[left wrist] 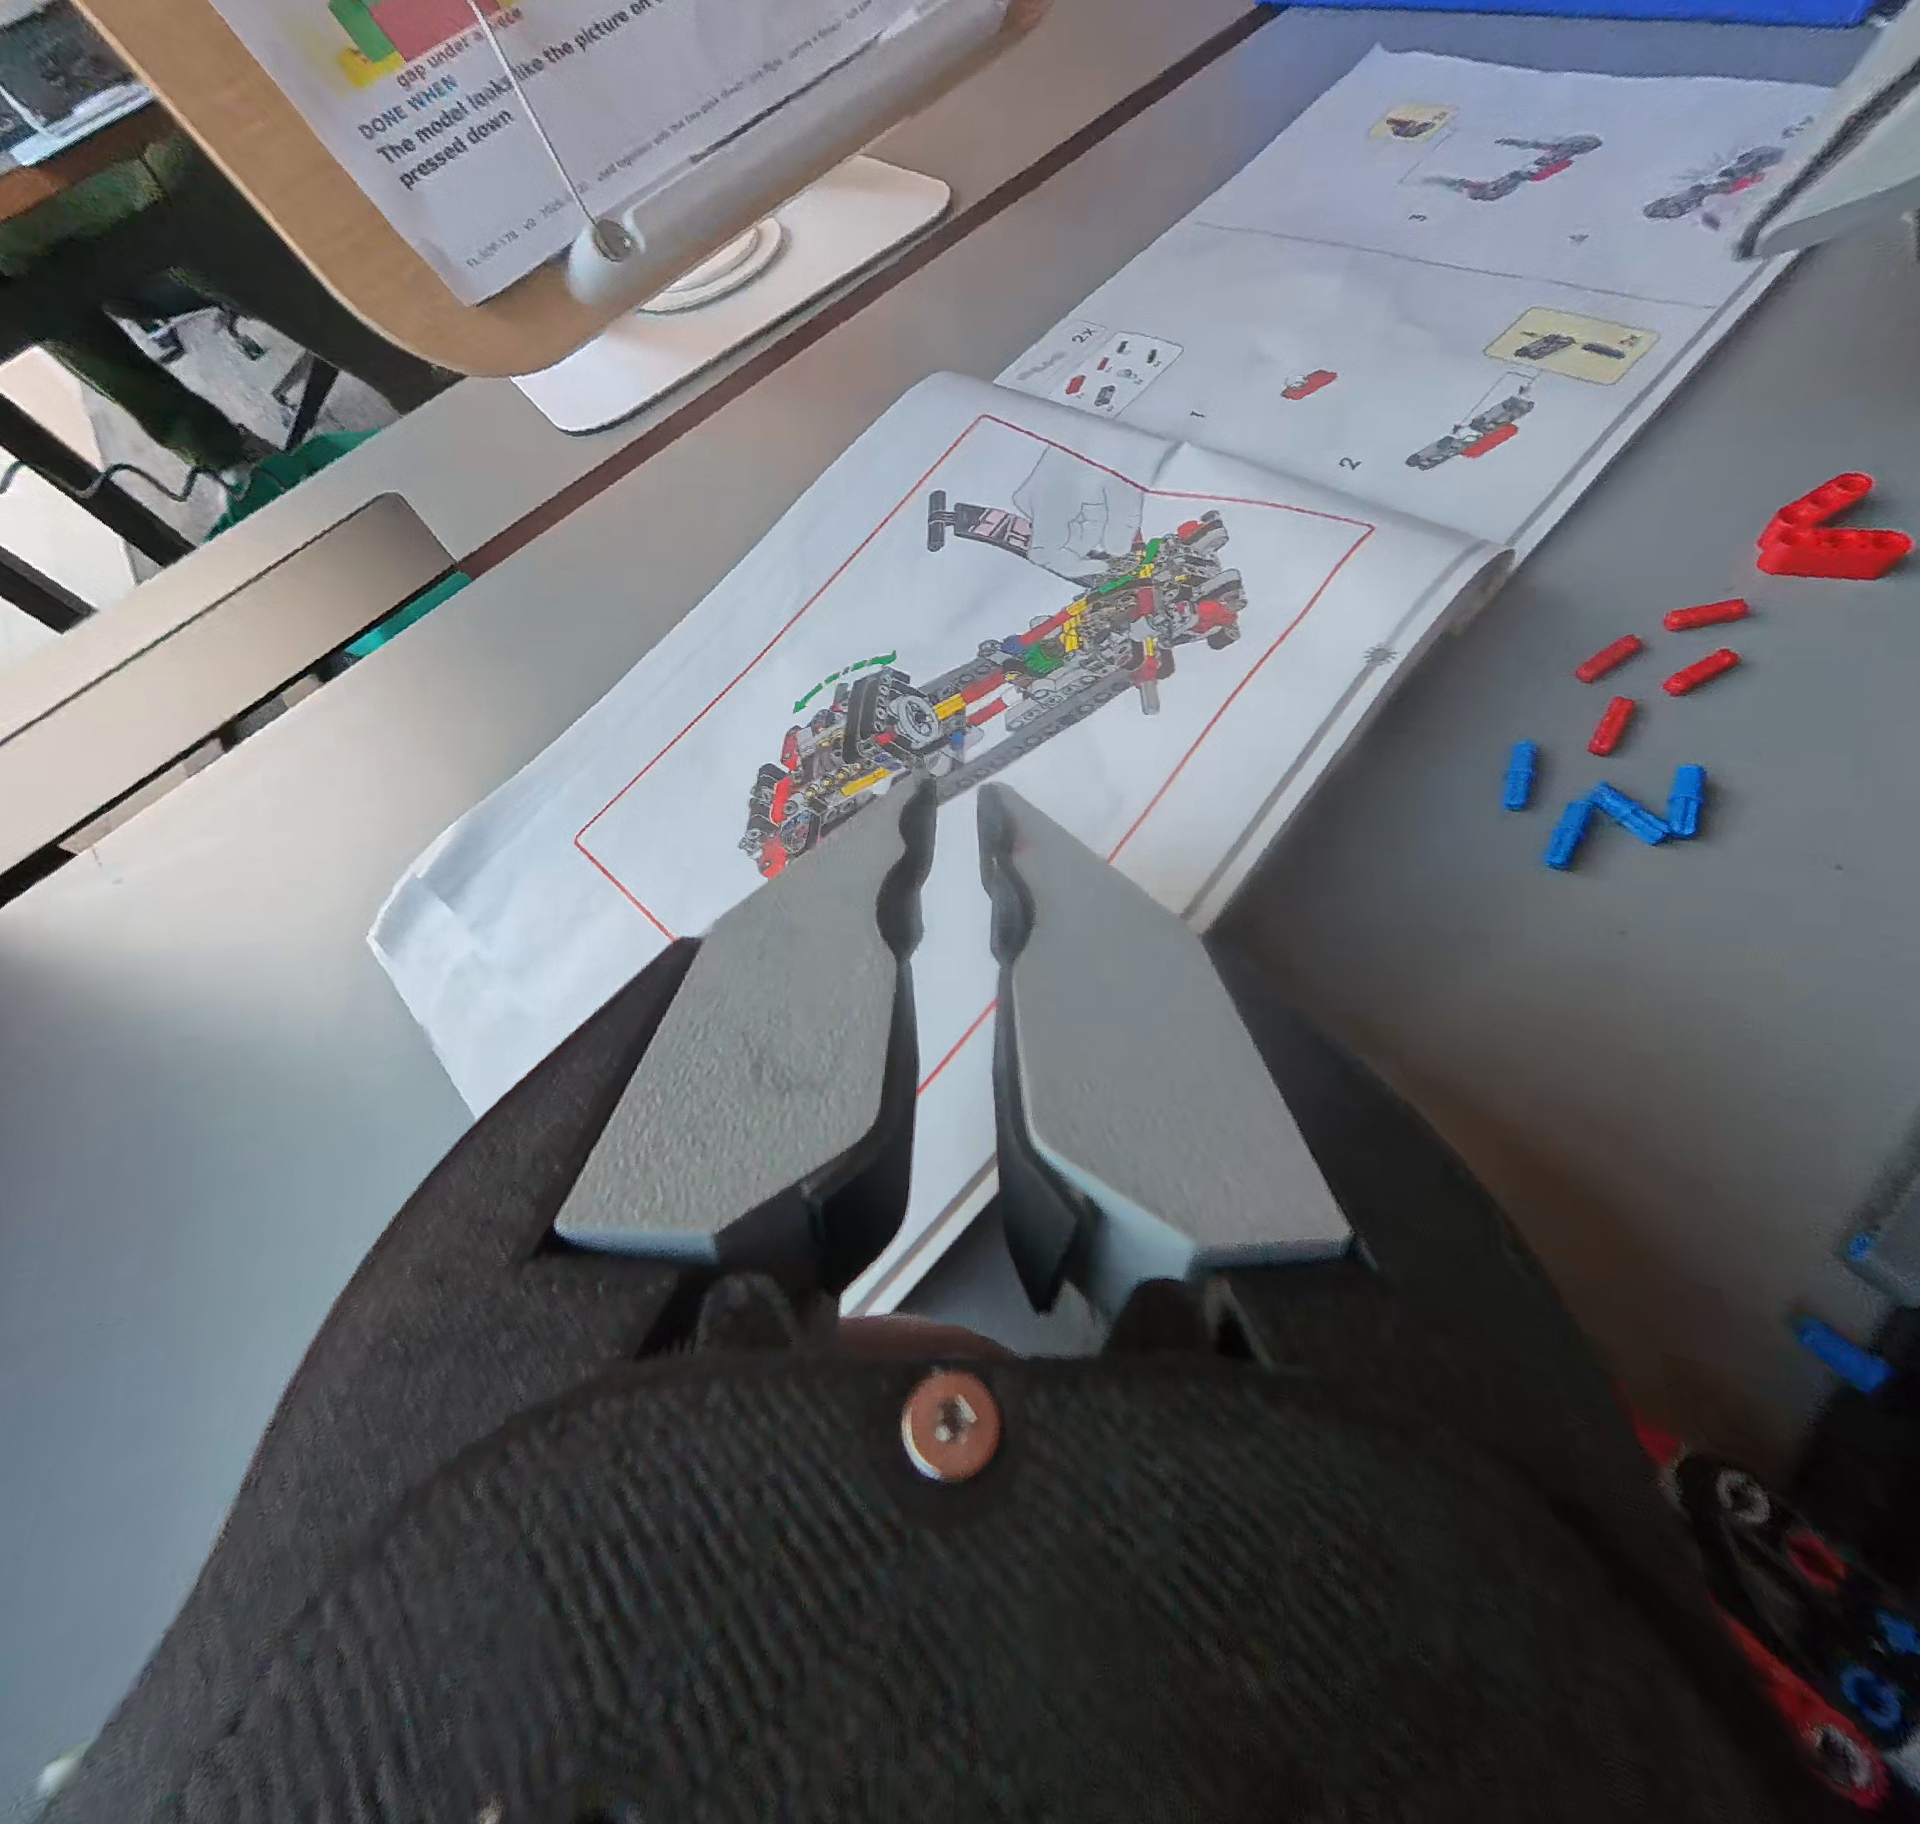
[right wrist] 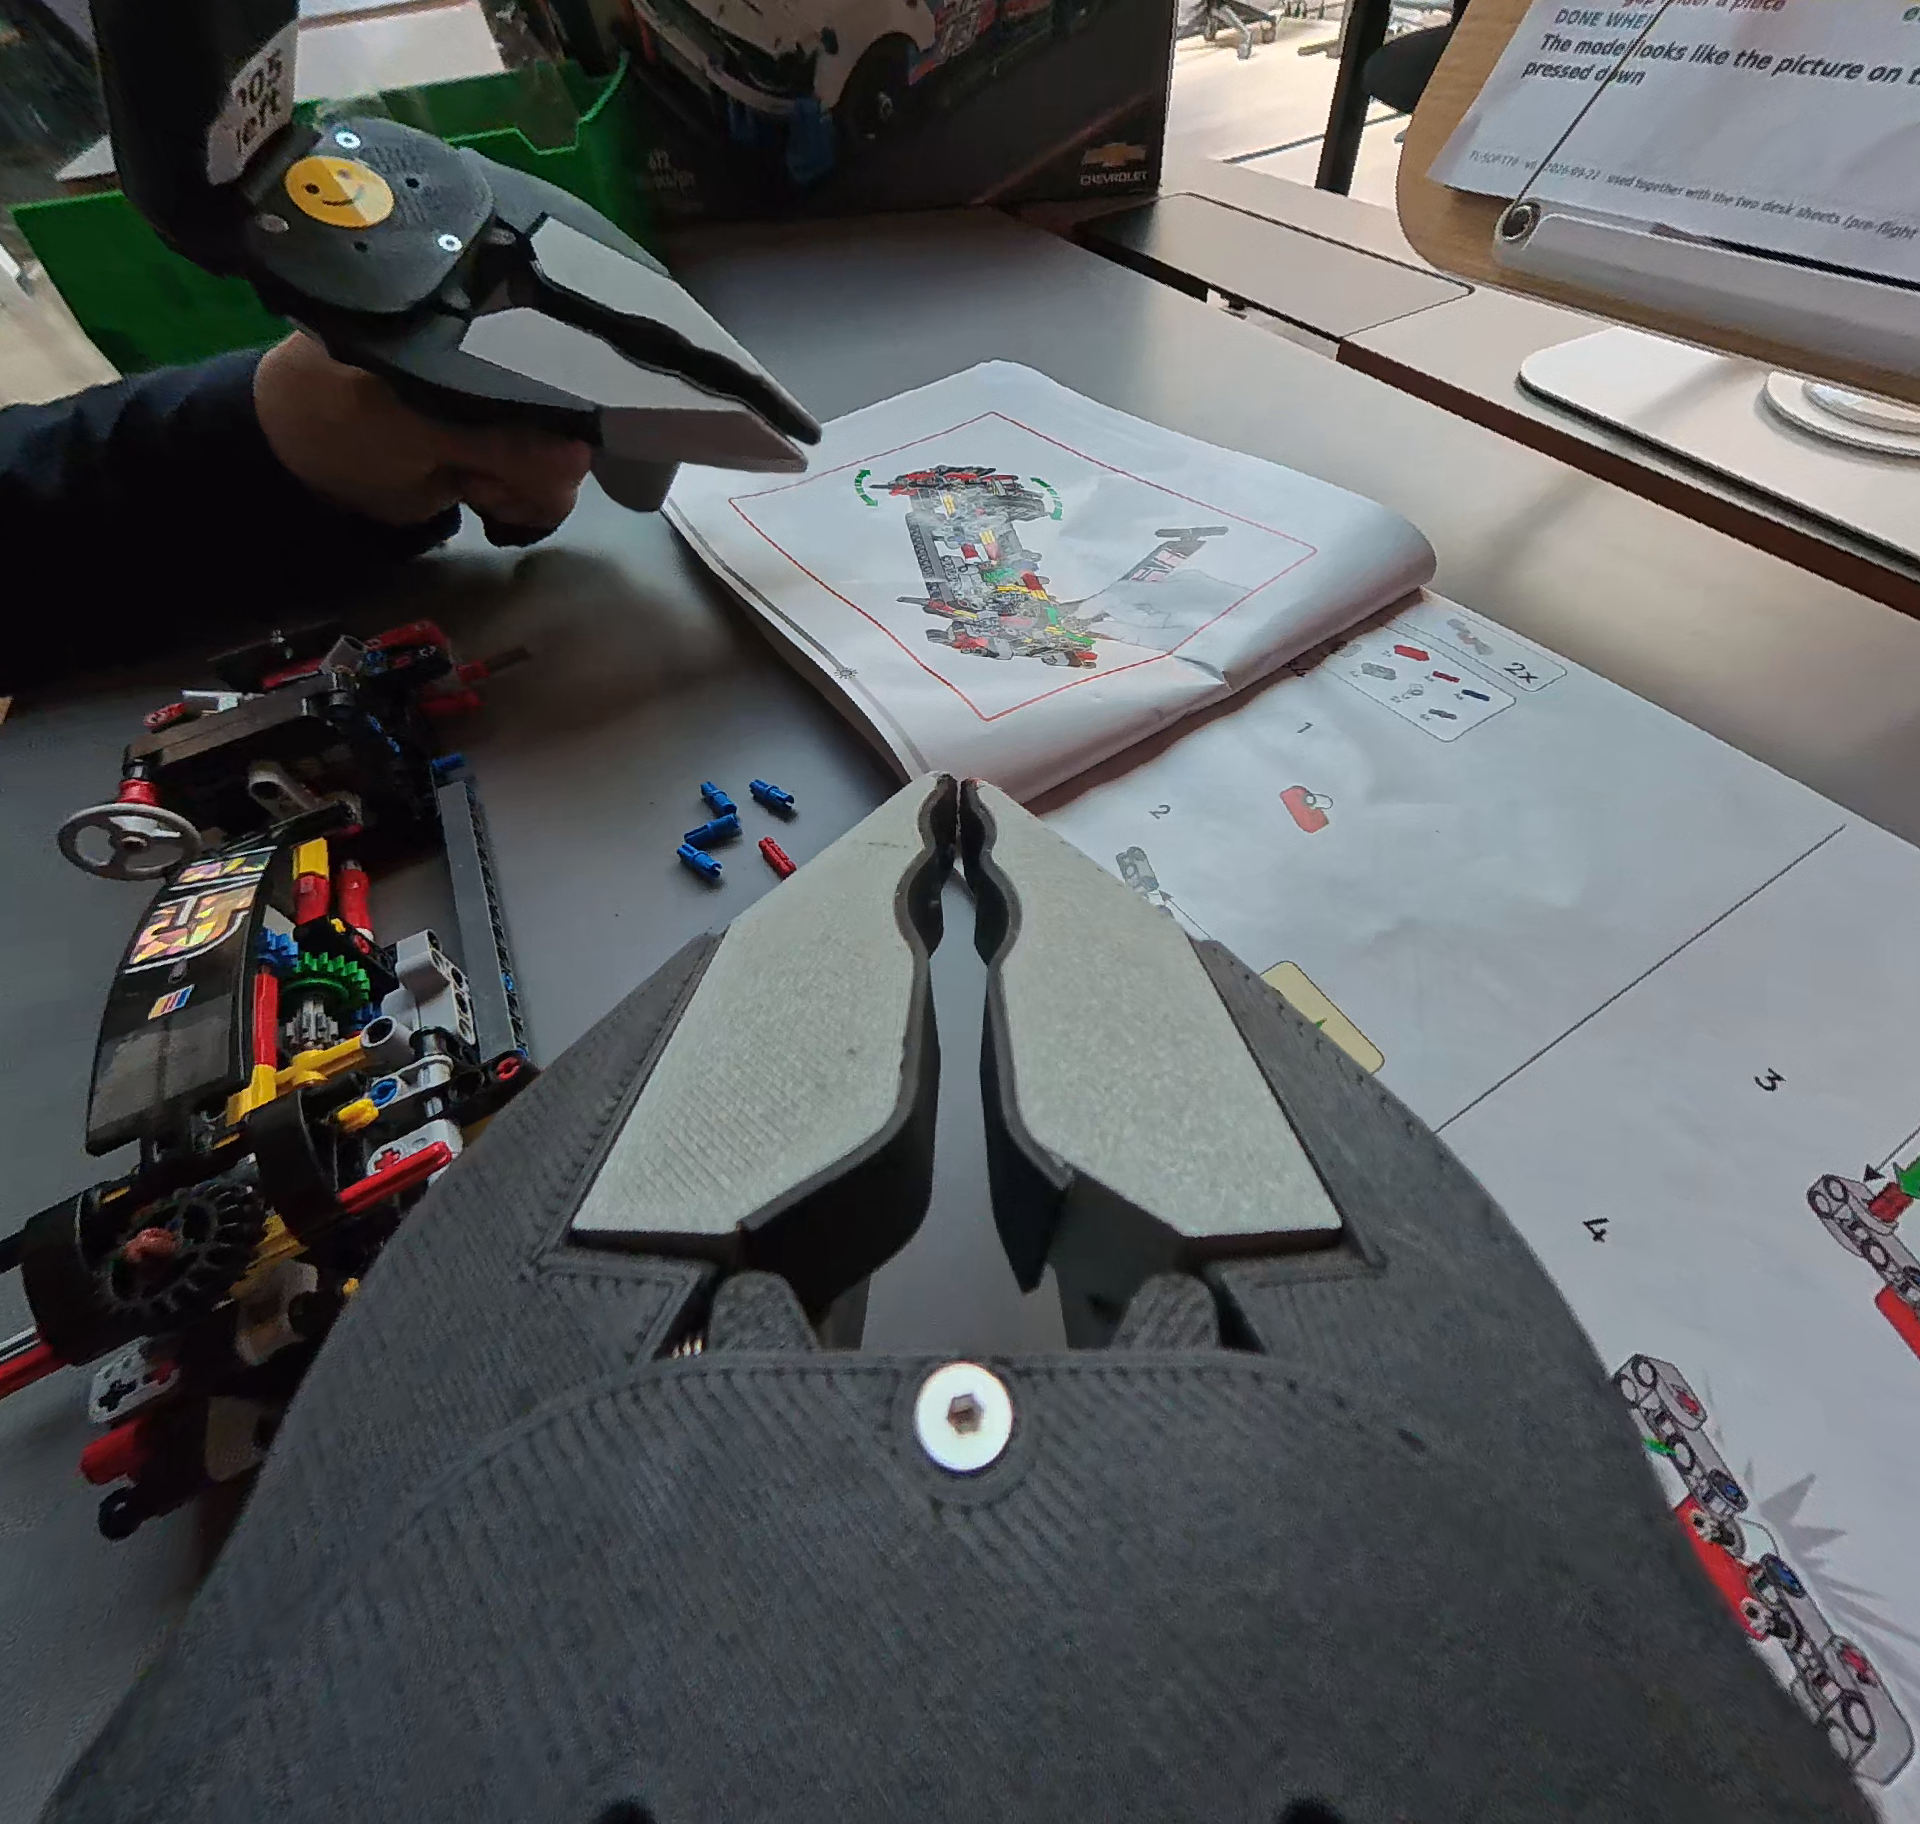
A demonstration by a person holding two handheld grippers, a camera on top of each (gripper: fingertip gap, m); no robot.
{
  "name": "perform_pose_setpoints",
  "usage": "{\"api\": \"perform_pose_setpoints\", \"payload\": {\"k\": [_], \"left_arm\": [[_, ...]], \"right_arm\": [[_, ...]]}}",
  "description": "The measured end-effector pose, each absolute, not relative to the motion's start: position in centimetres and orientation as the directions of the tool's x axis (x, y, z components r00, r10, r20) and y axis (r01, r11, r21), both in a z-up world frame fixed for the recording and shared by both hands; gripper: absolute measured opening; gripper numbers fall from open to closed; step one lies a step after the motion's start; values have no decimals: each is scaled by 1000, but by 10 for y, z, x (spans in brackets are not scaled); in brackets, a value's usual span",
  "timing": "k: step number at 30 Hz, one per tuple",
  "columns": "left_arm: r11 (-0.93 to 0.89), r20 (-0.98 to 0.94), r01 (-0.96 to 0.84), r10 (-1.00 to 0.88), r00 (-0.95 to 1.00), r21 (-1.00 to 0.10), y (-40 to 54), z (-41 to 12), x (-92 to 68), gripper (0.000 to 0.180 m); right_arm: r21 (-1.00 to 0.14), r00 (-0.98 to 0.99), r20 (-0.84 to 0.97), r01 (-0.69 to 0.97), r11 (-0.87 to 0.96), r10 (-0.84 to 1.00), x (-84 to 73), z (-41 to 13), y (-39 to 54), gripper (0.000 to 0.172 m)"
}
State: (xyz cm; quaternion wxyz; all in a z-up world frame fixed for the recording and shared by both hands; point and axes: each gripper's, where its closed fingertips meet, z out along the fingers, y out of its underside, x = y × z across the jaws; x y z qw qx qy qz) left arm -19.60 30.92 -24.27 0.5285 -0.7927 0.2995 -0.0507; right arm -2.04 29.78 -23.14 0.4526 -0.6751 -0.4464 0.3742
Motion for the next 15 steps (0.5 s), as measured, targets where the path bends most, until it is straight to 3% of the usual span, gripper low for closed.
{"api": "perform_pose_setpoints", "payload": {"k": [15], "left_arm": [[-141,-85,-185,-524,848,-973,302,-206,-189,0]], "right_arm": [[-946,325,-136,237,-220,936,-18,-229,300,0]]}}
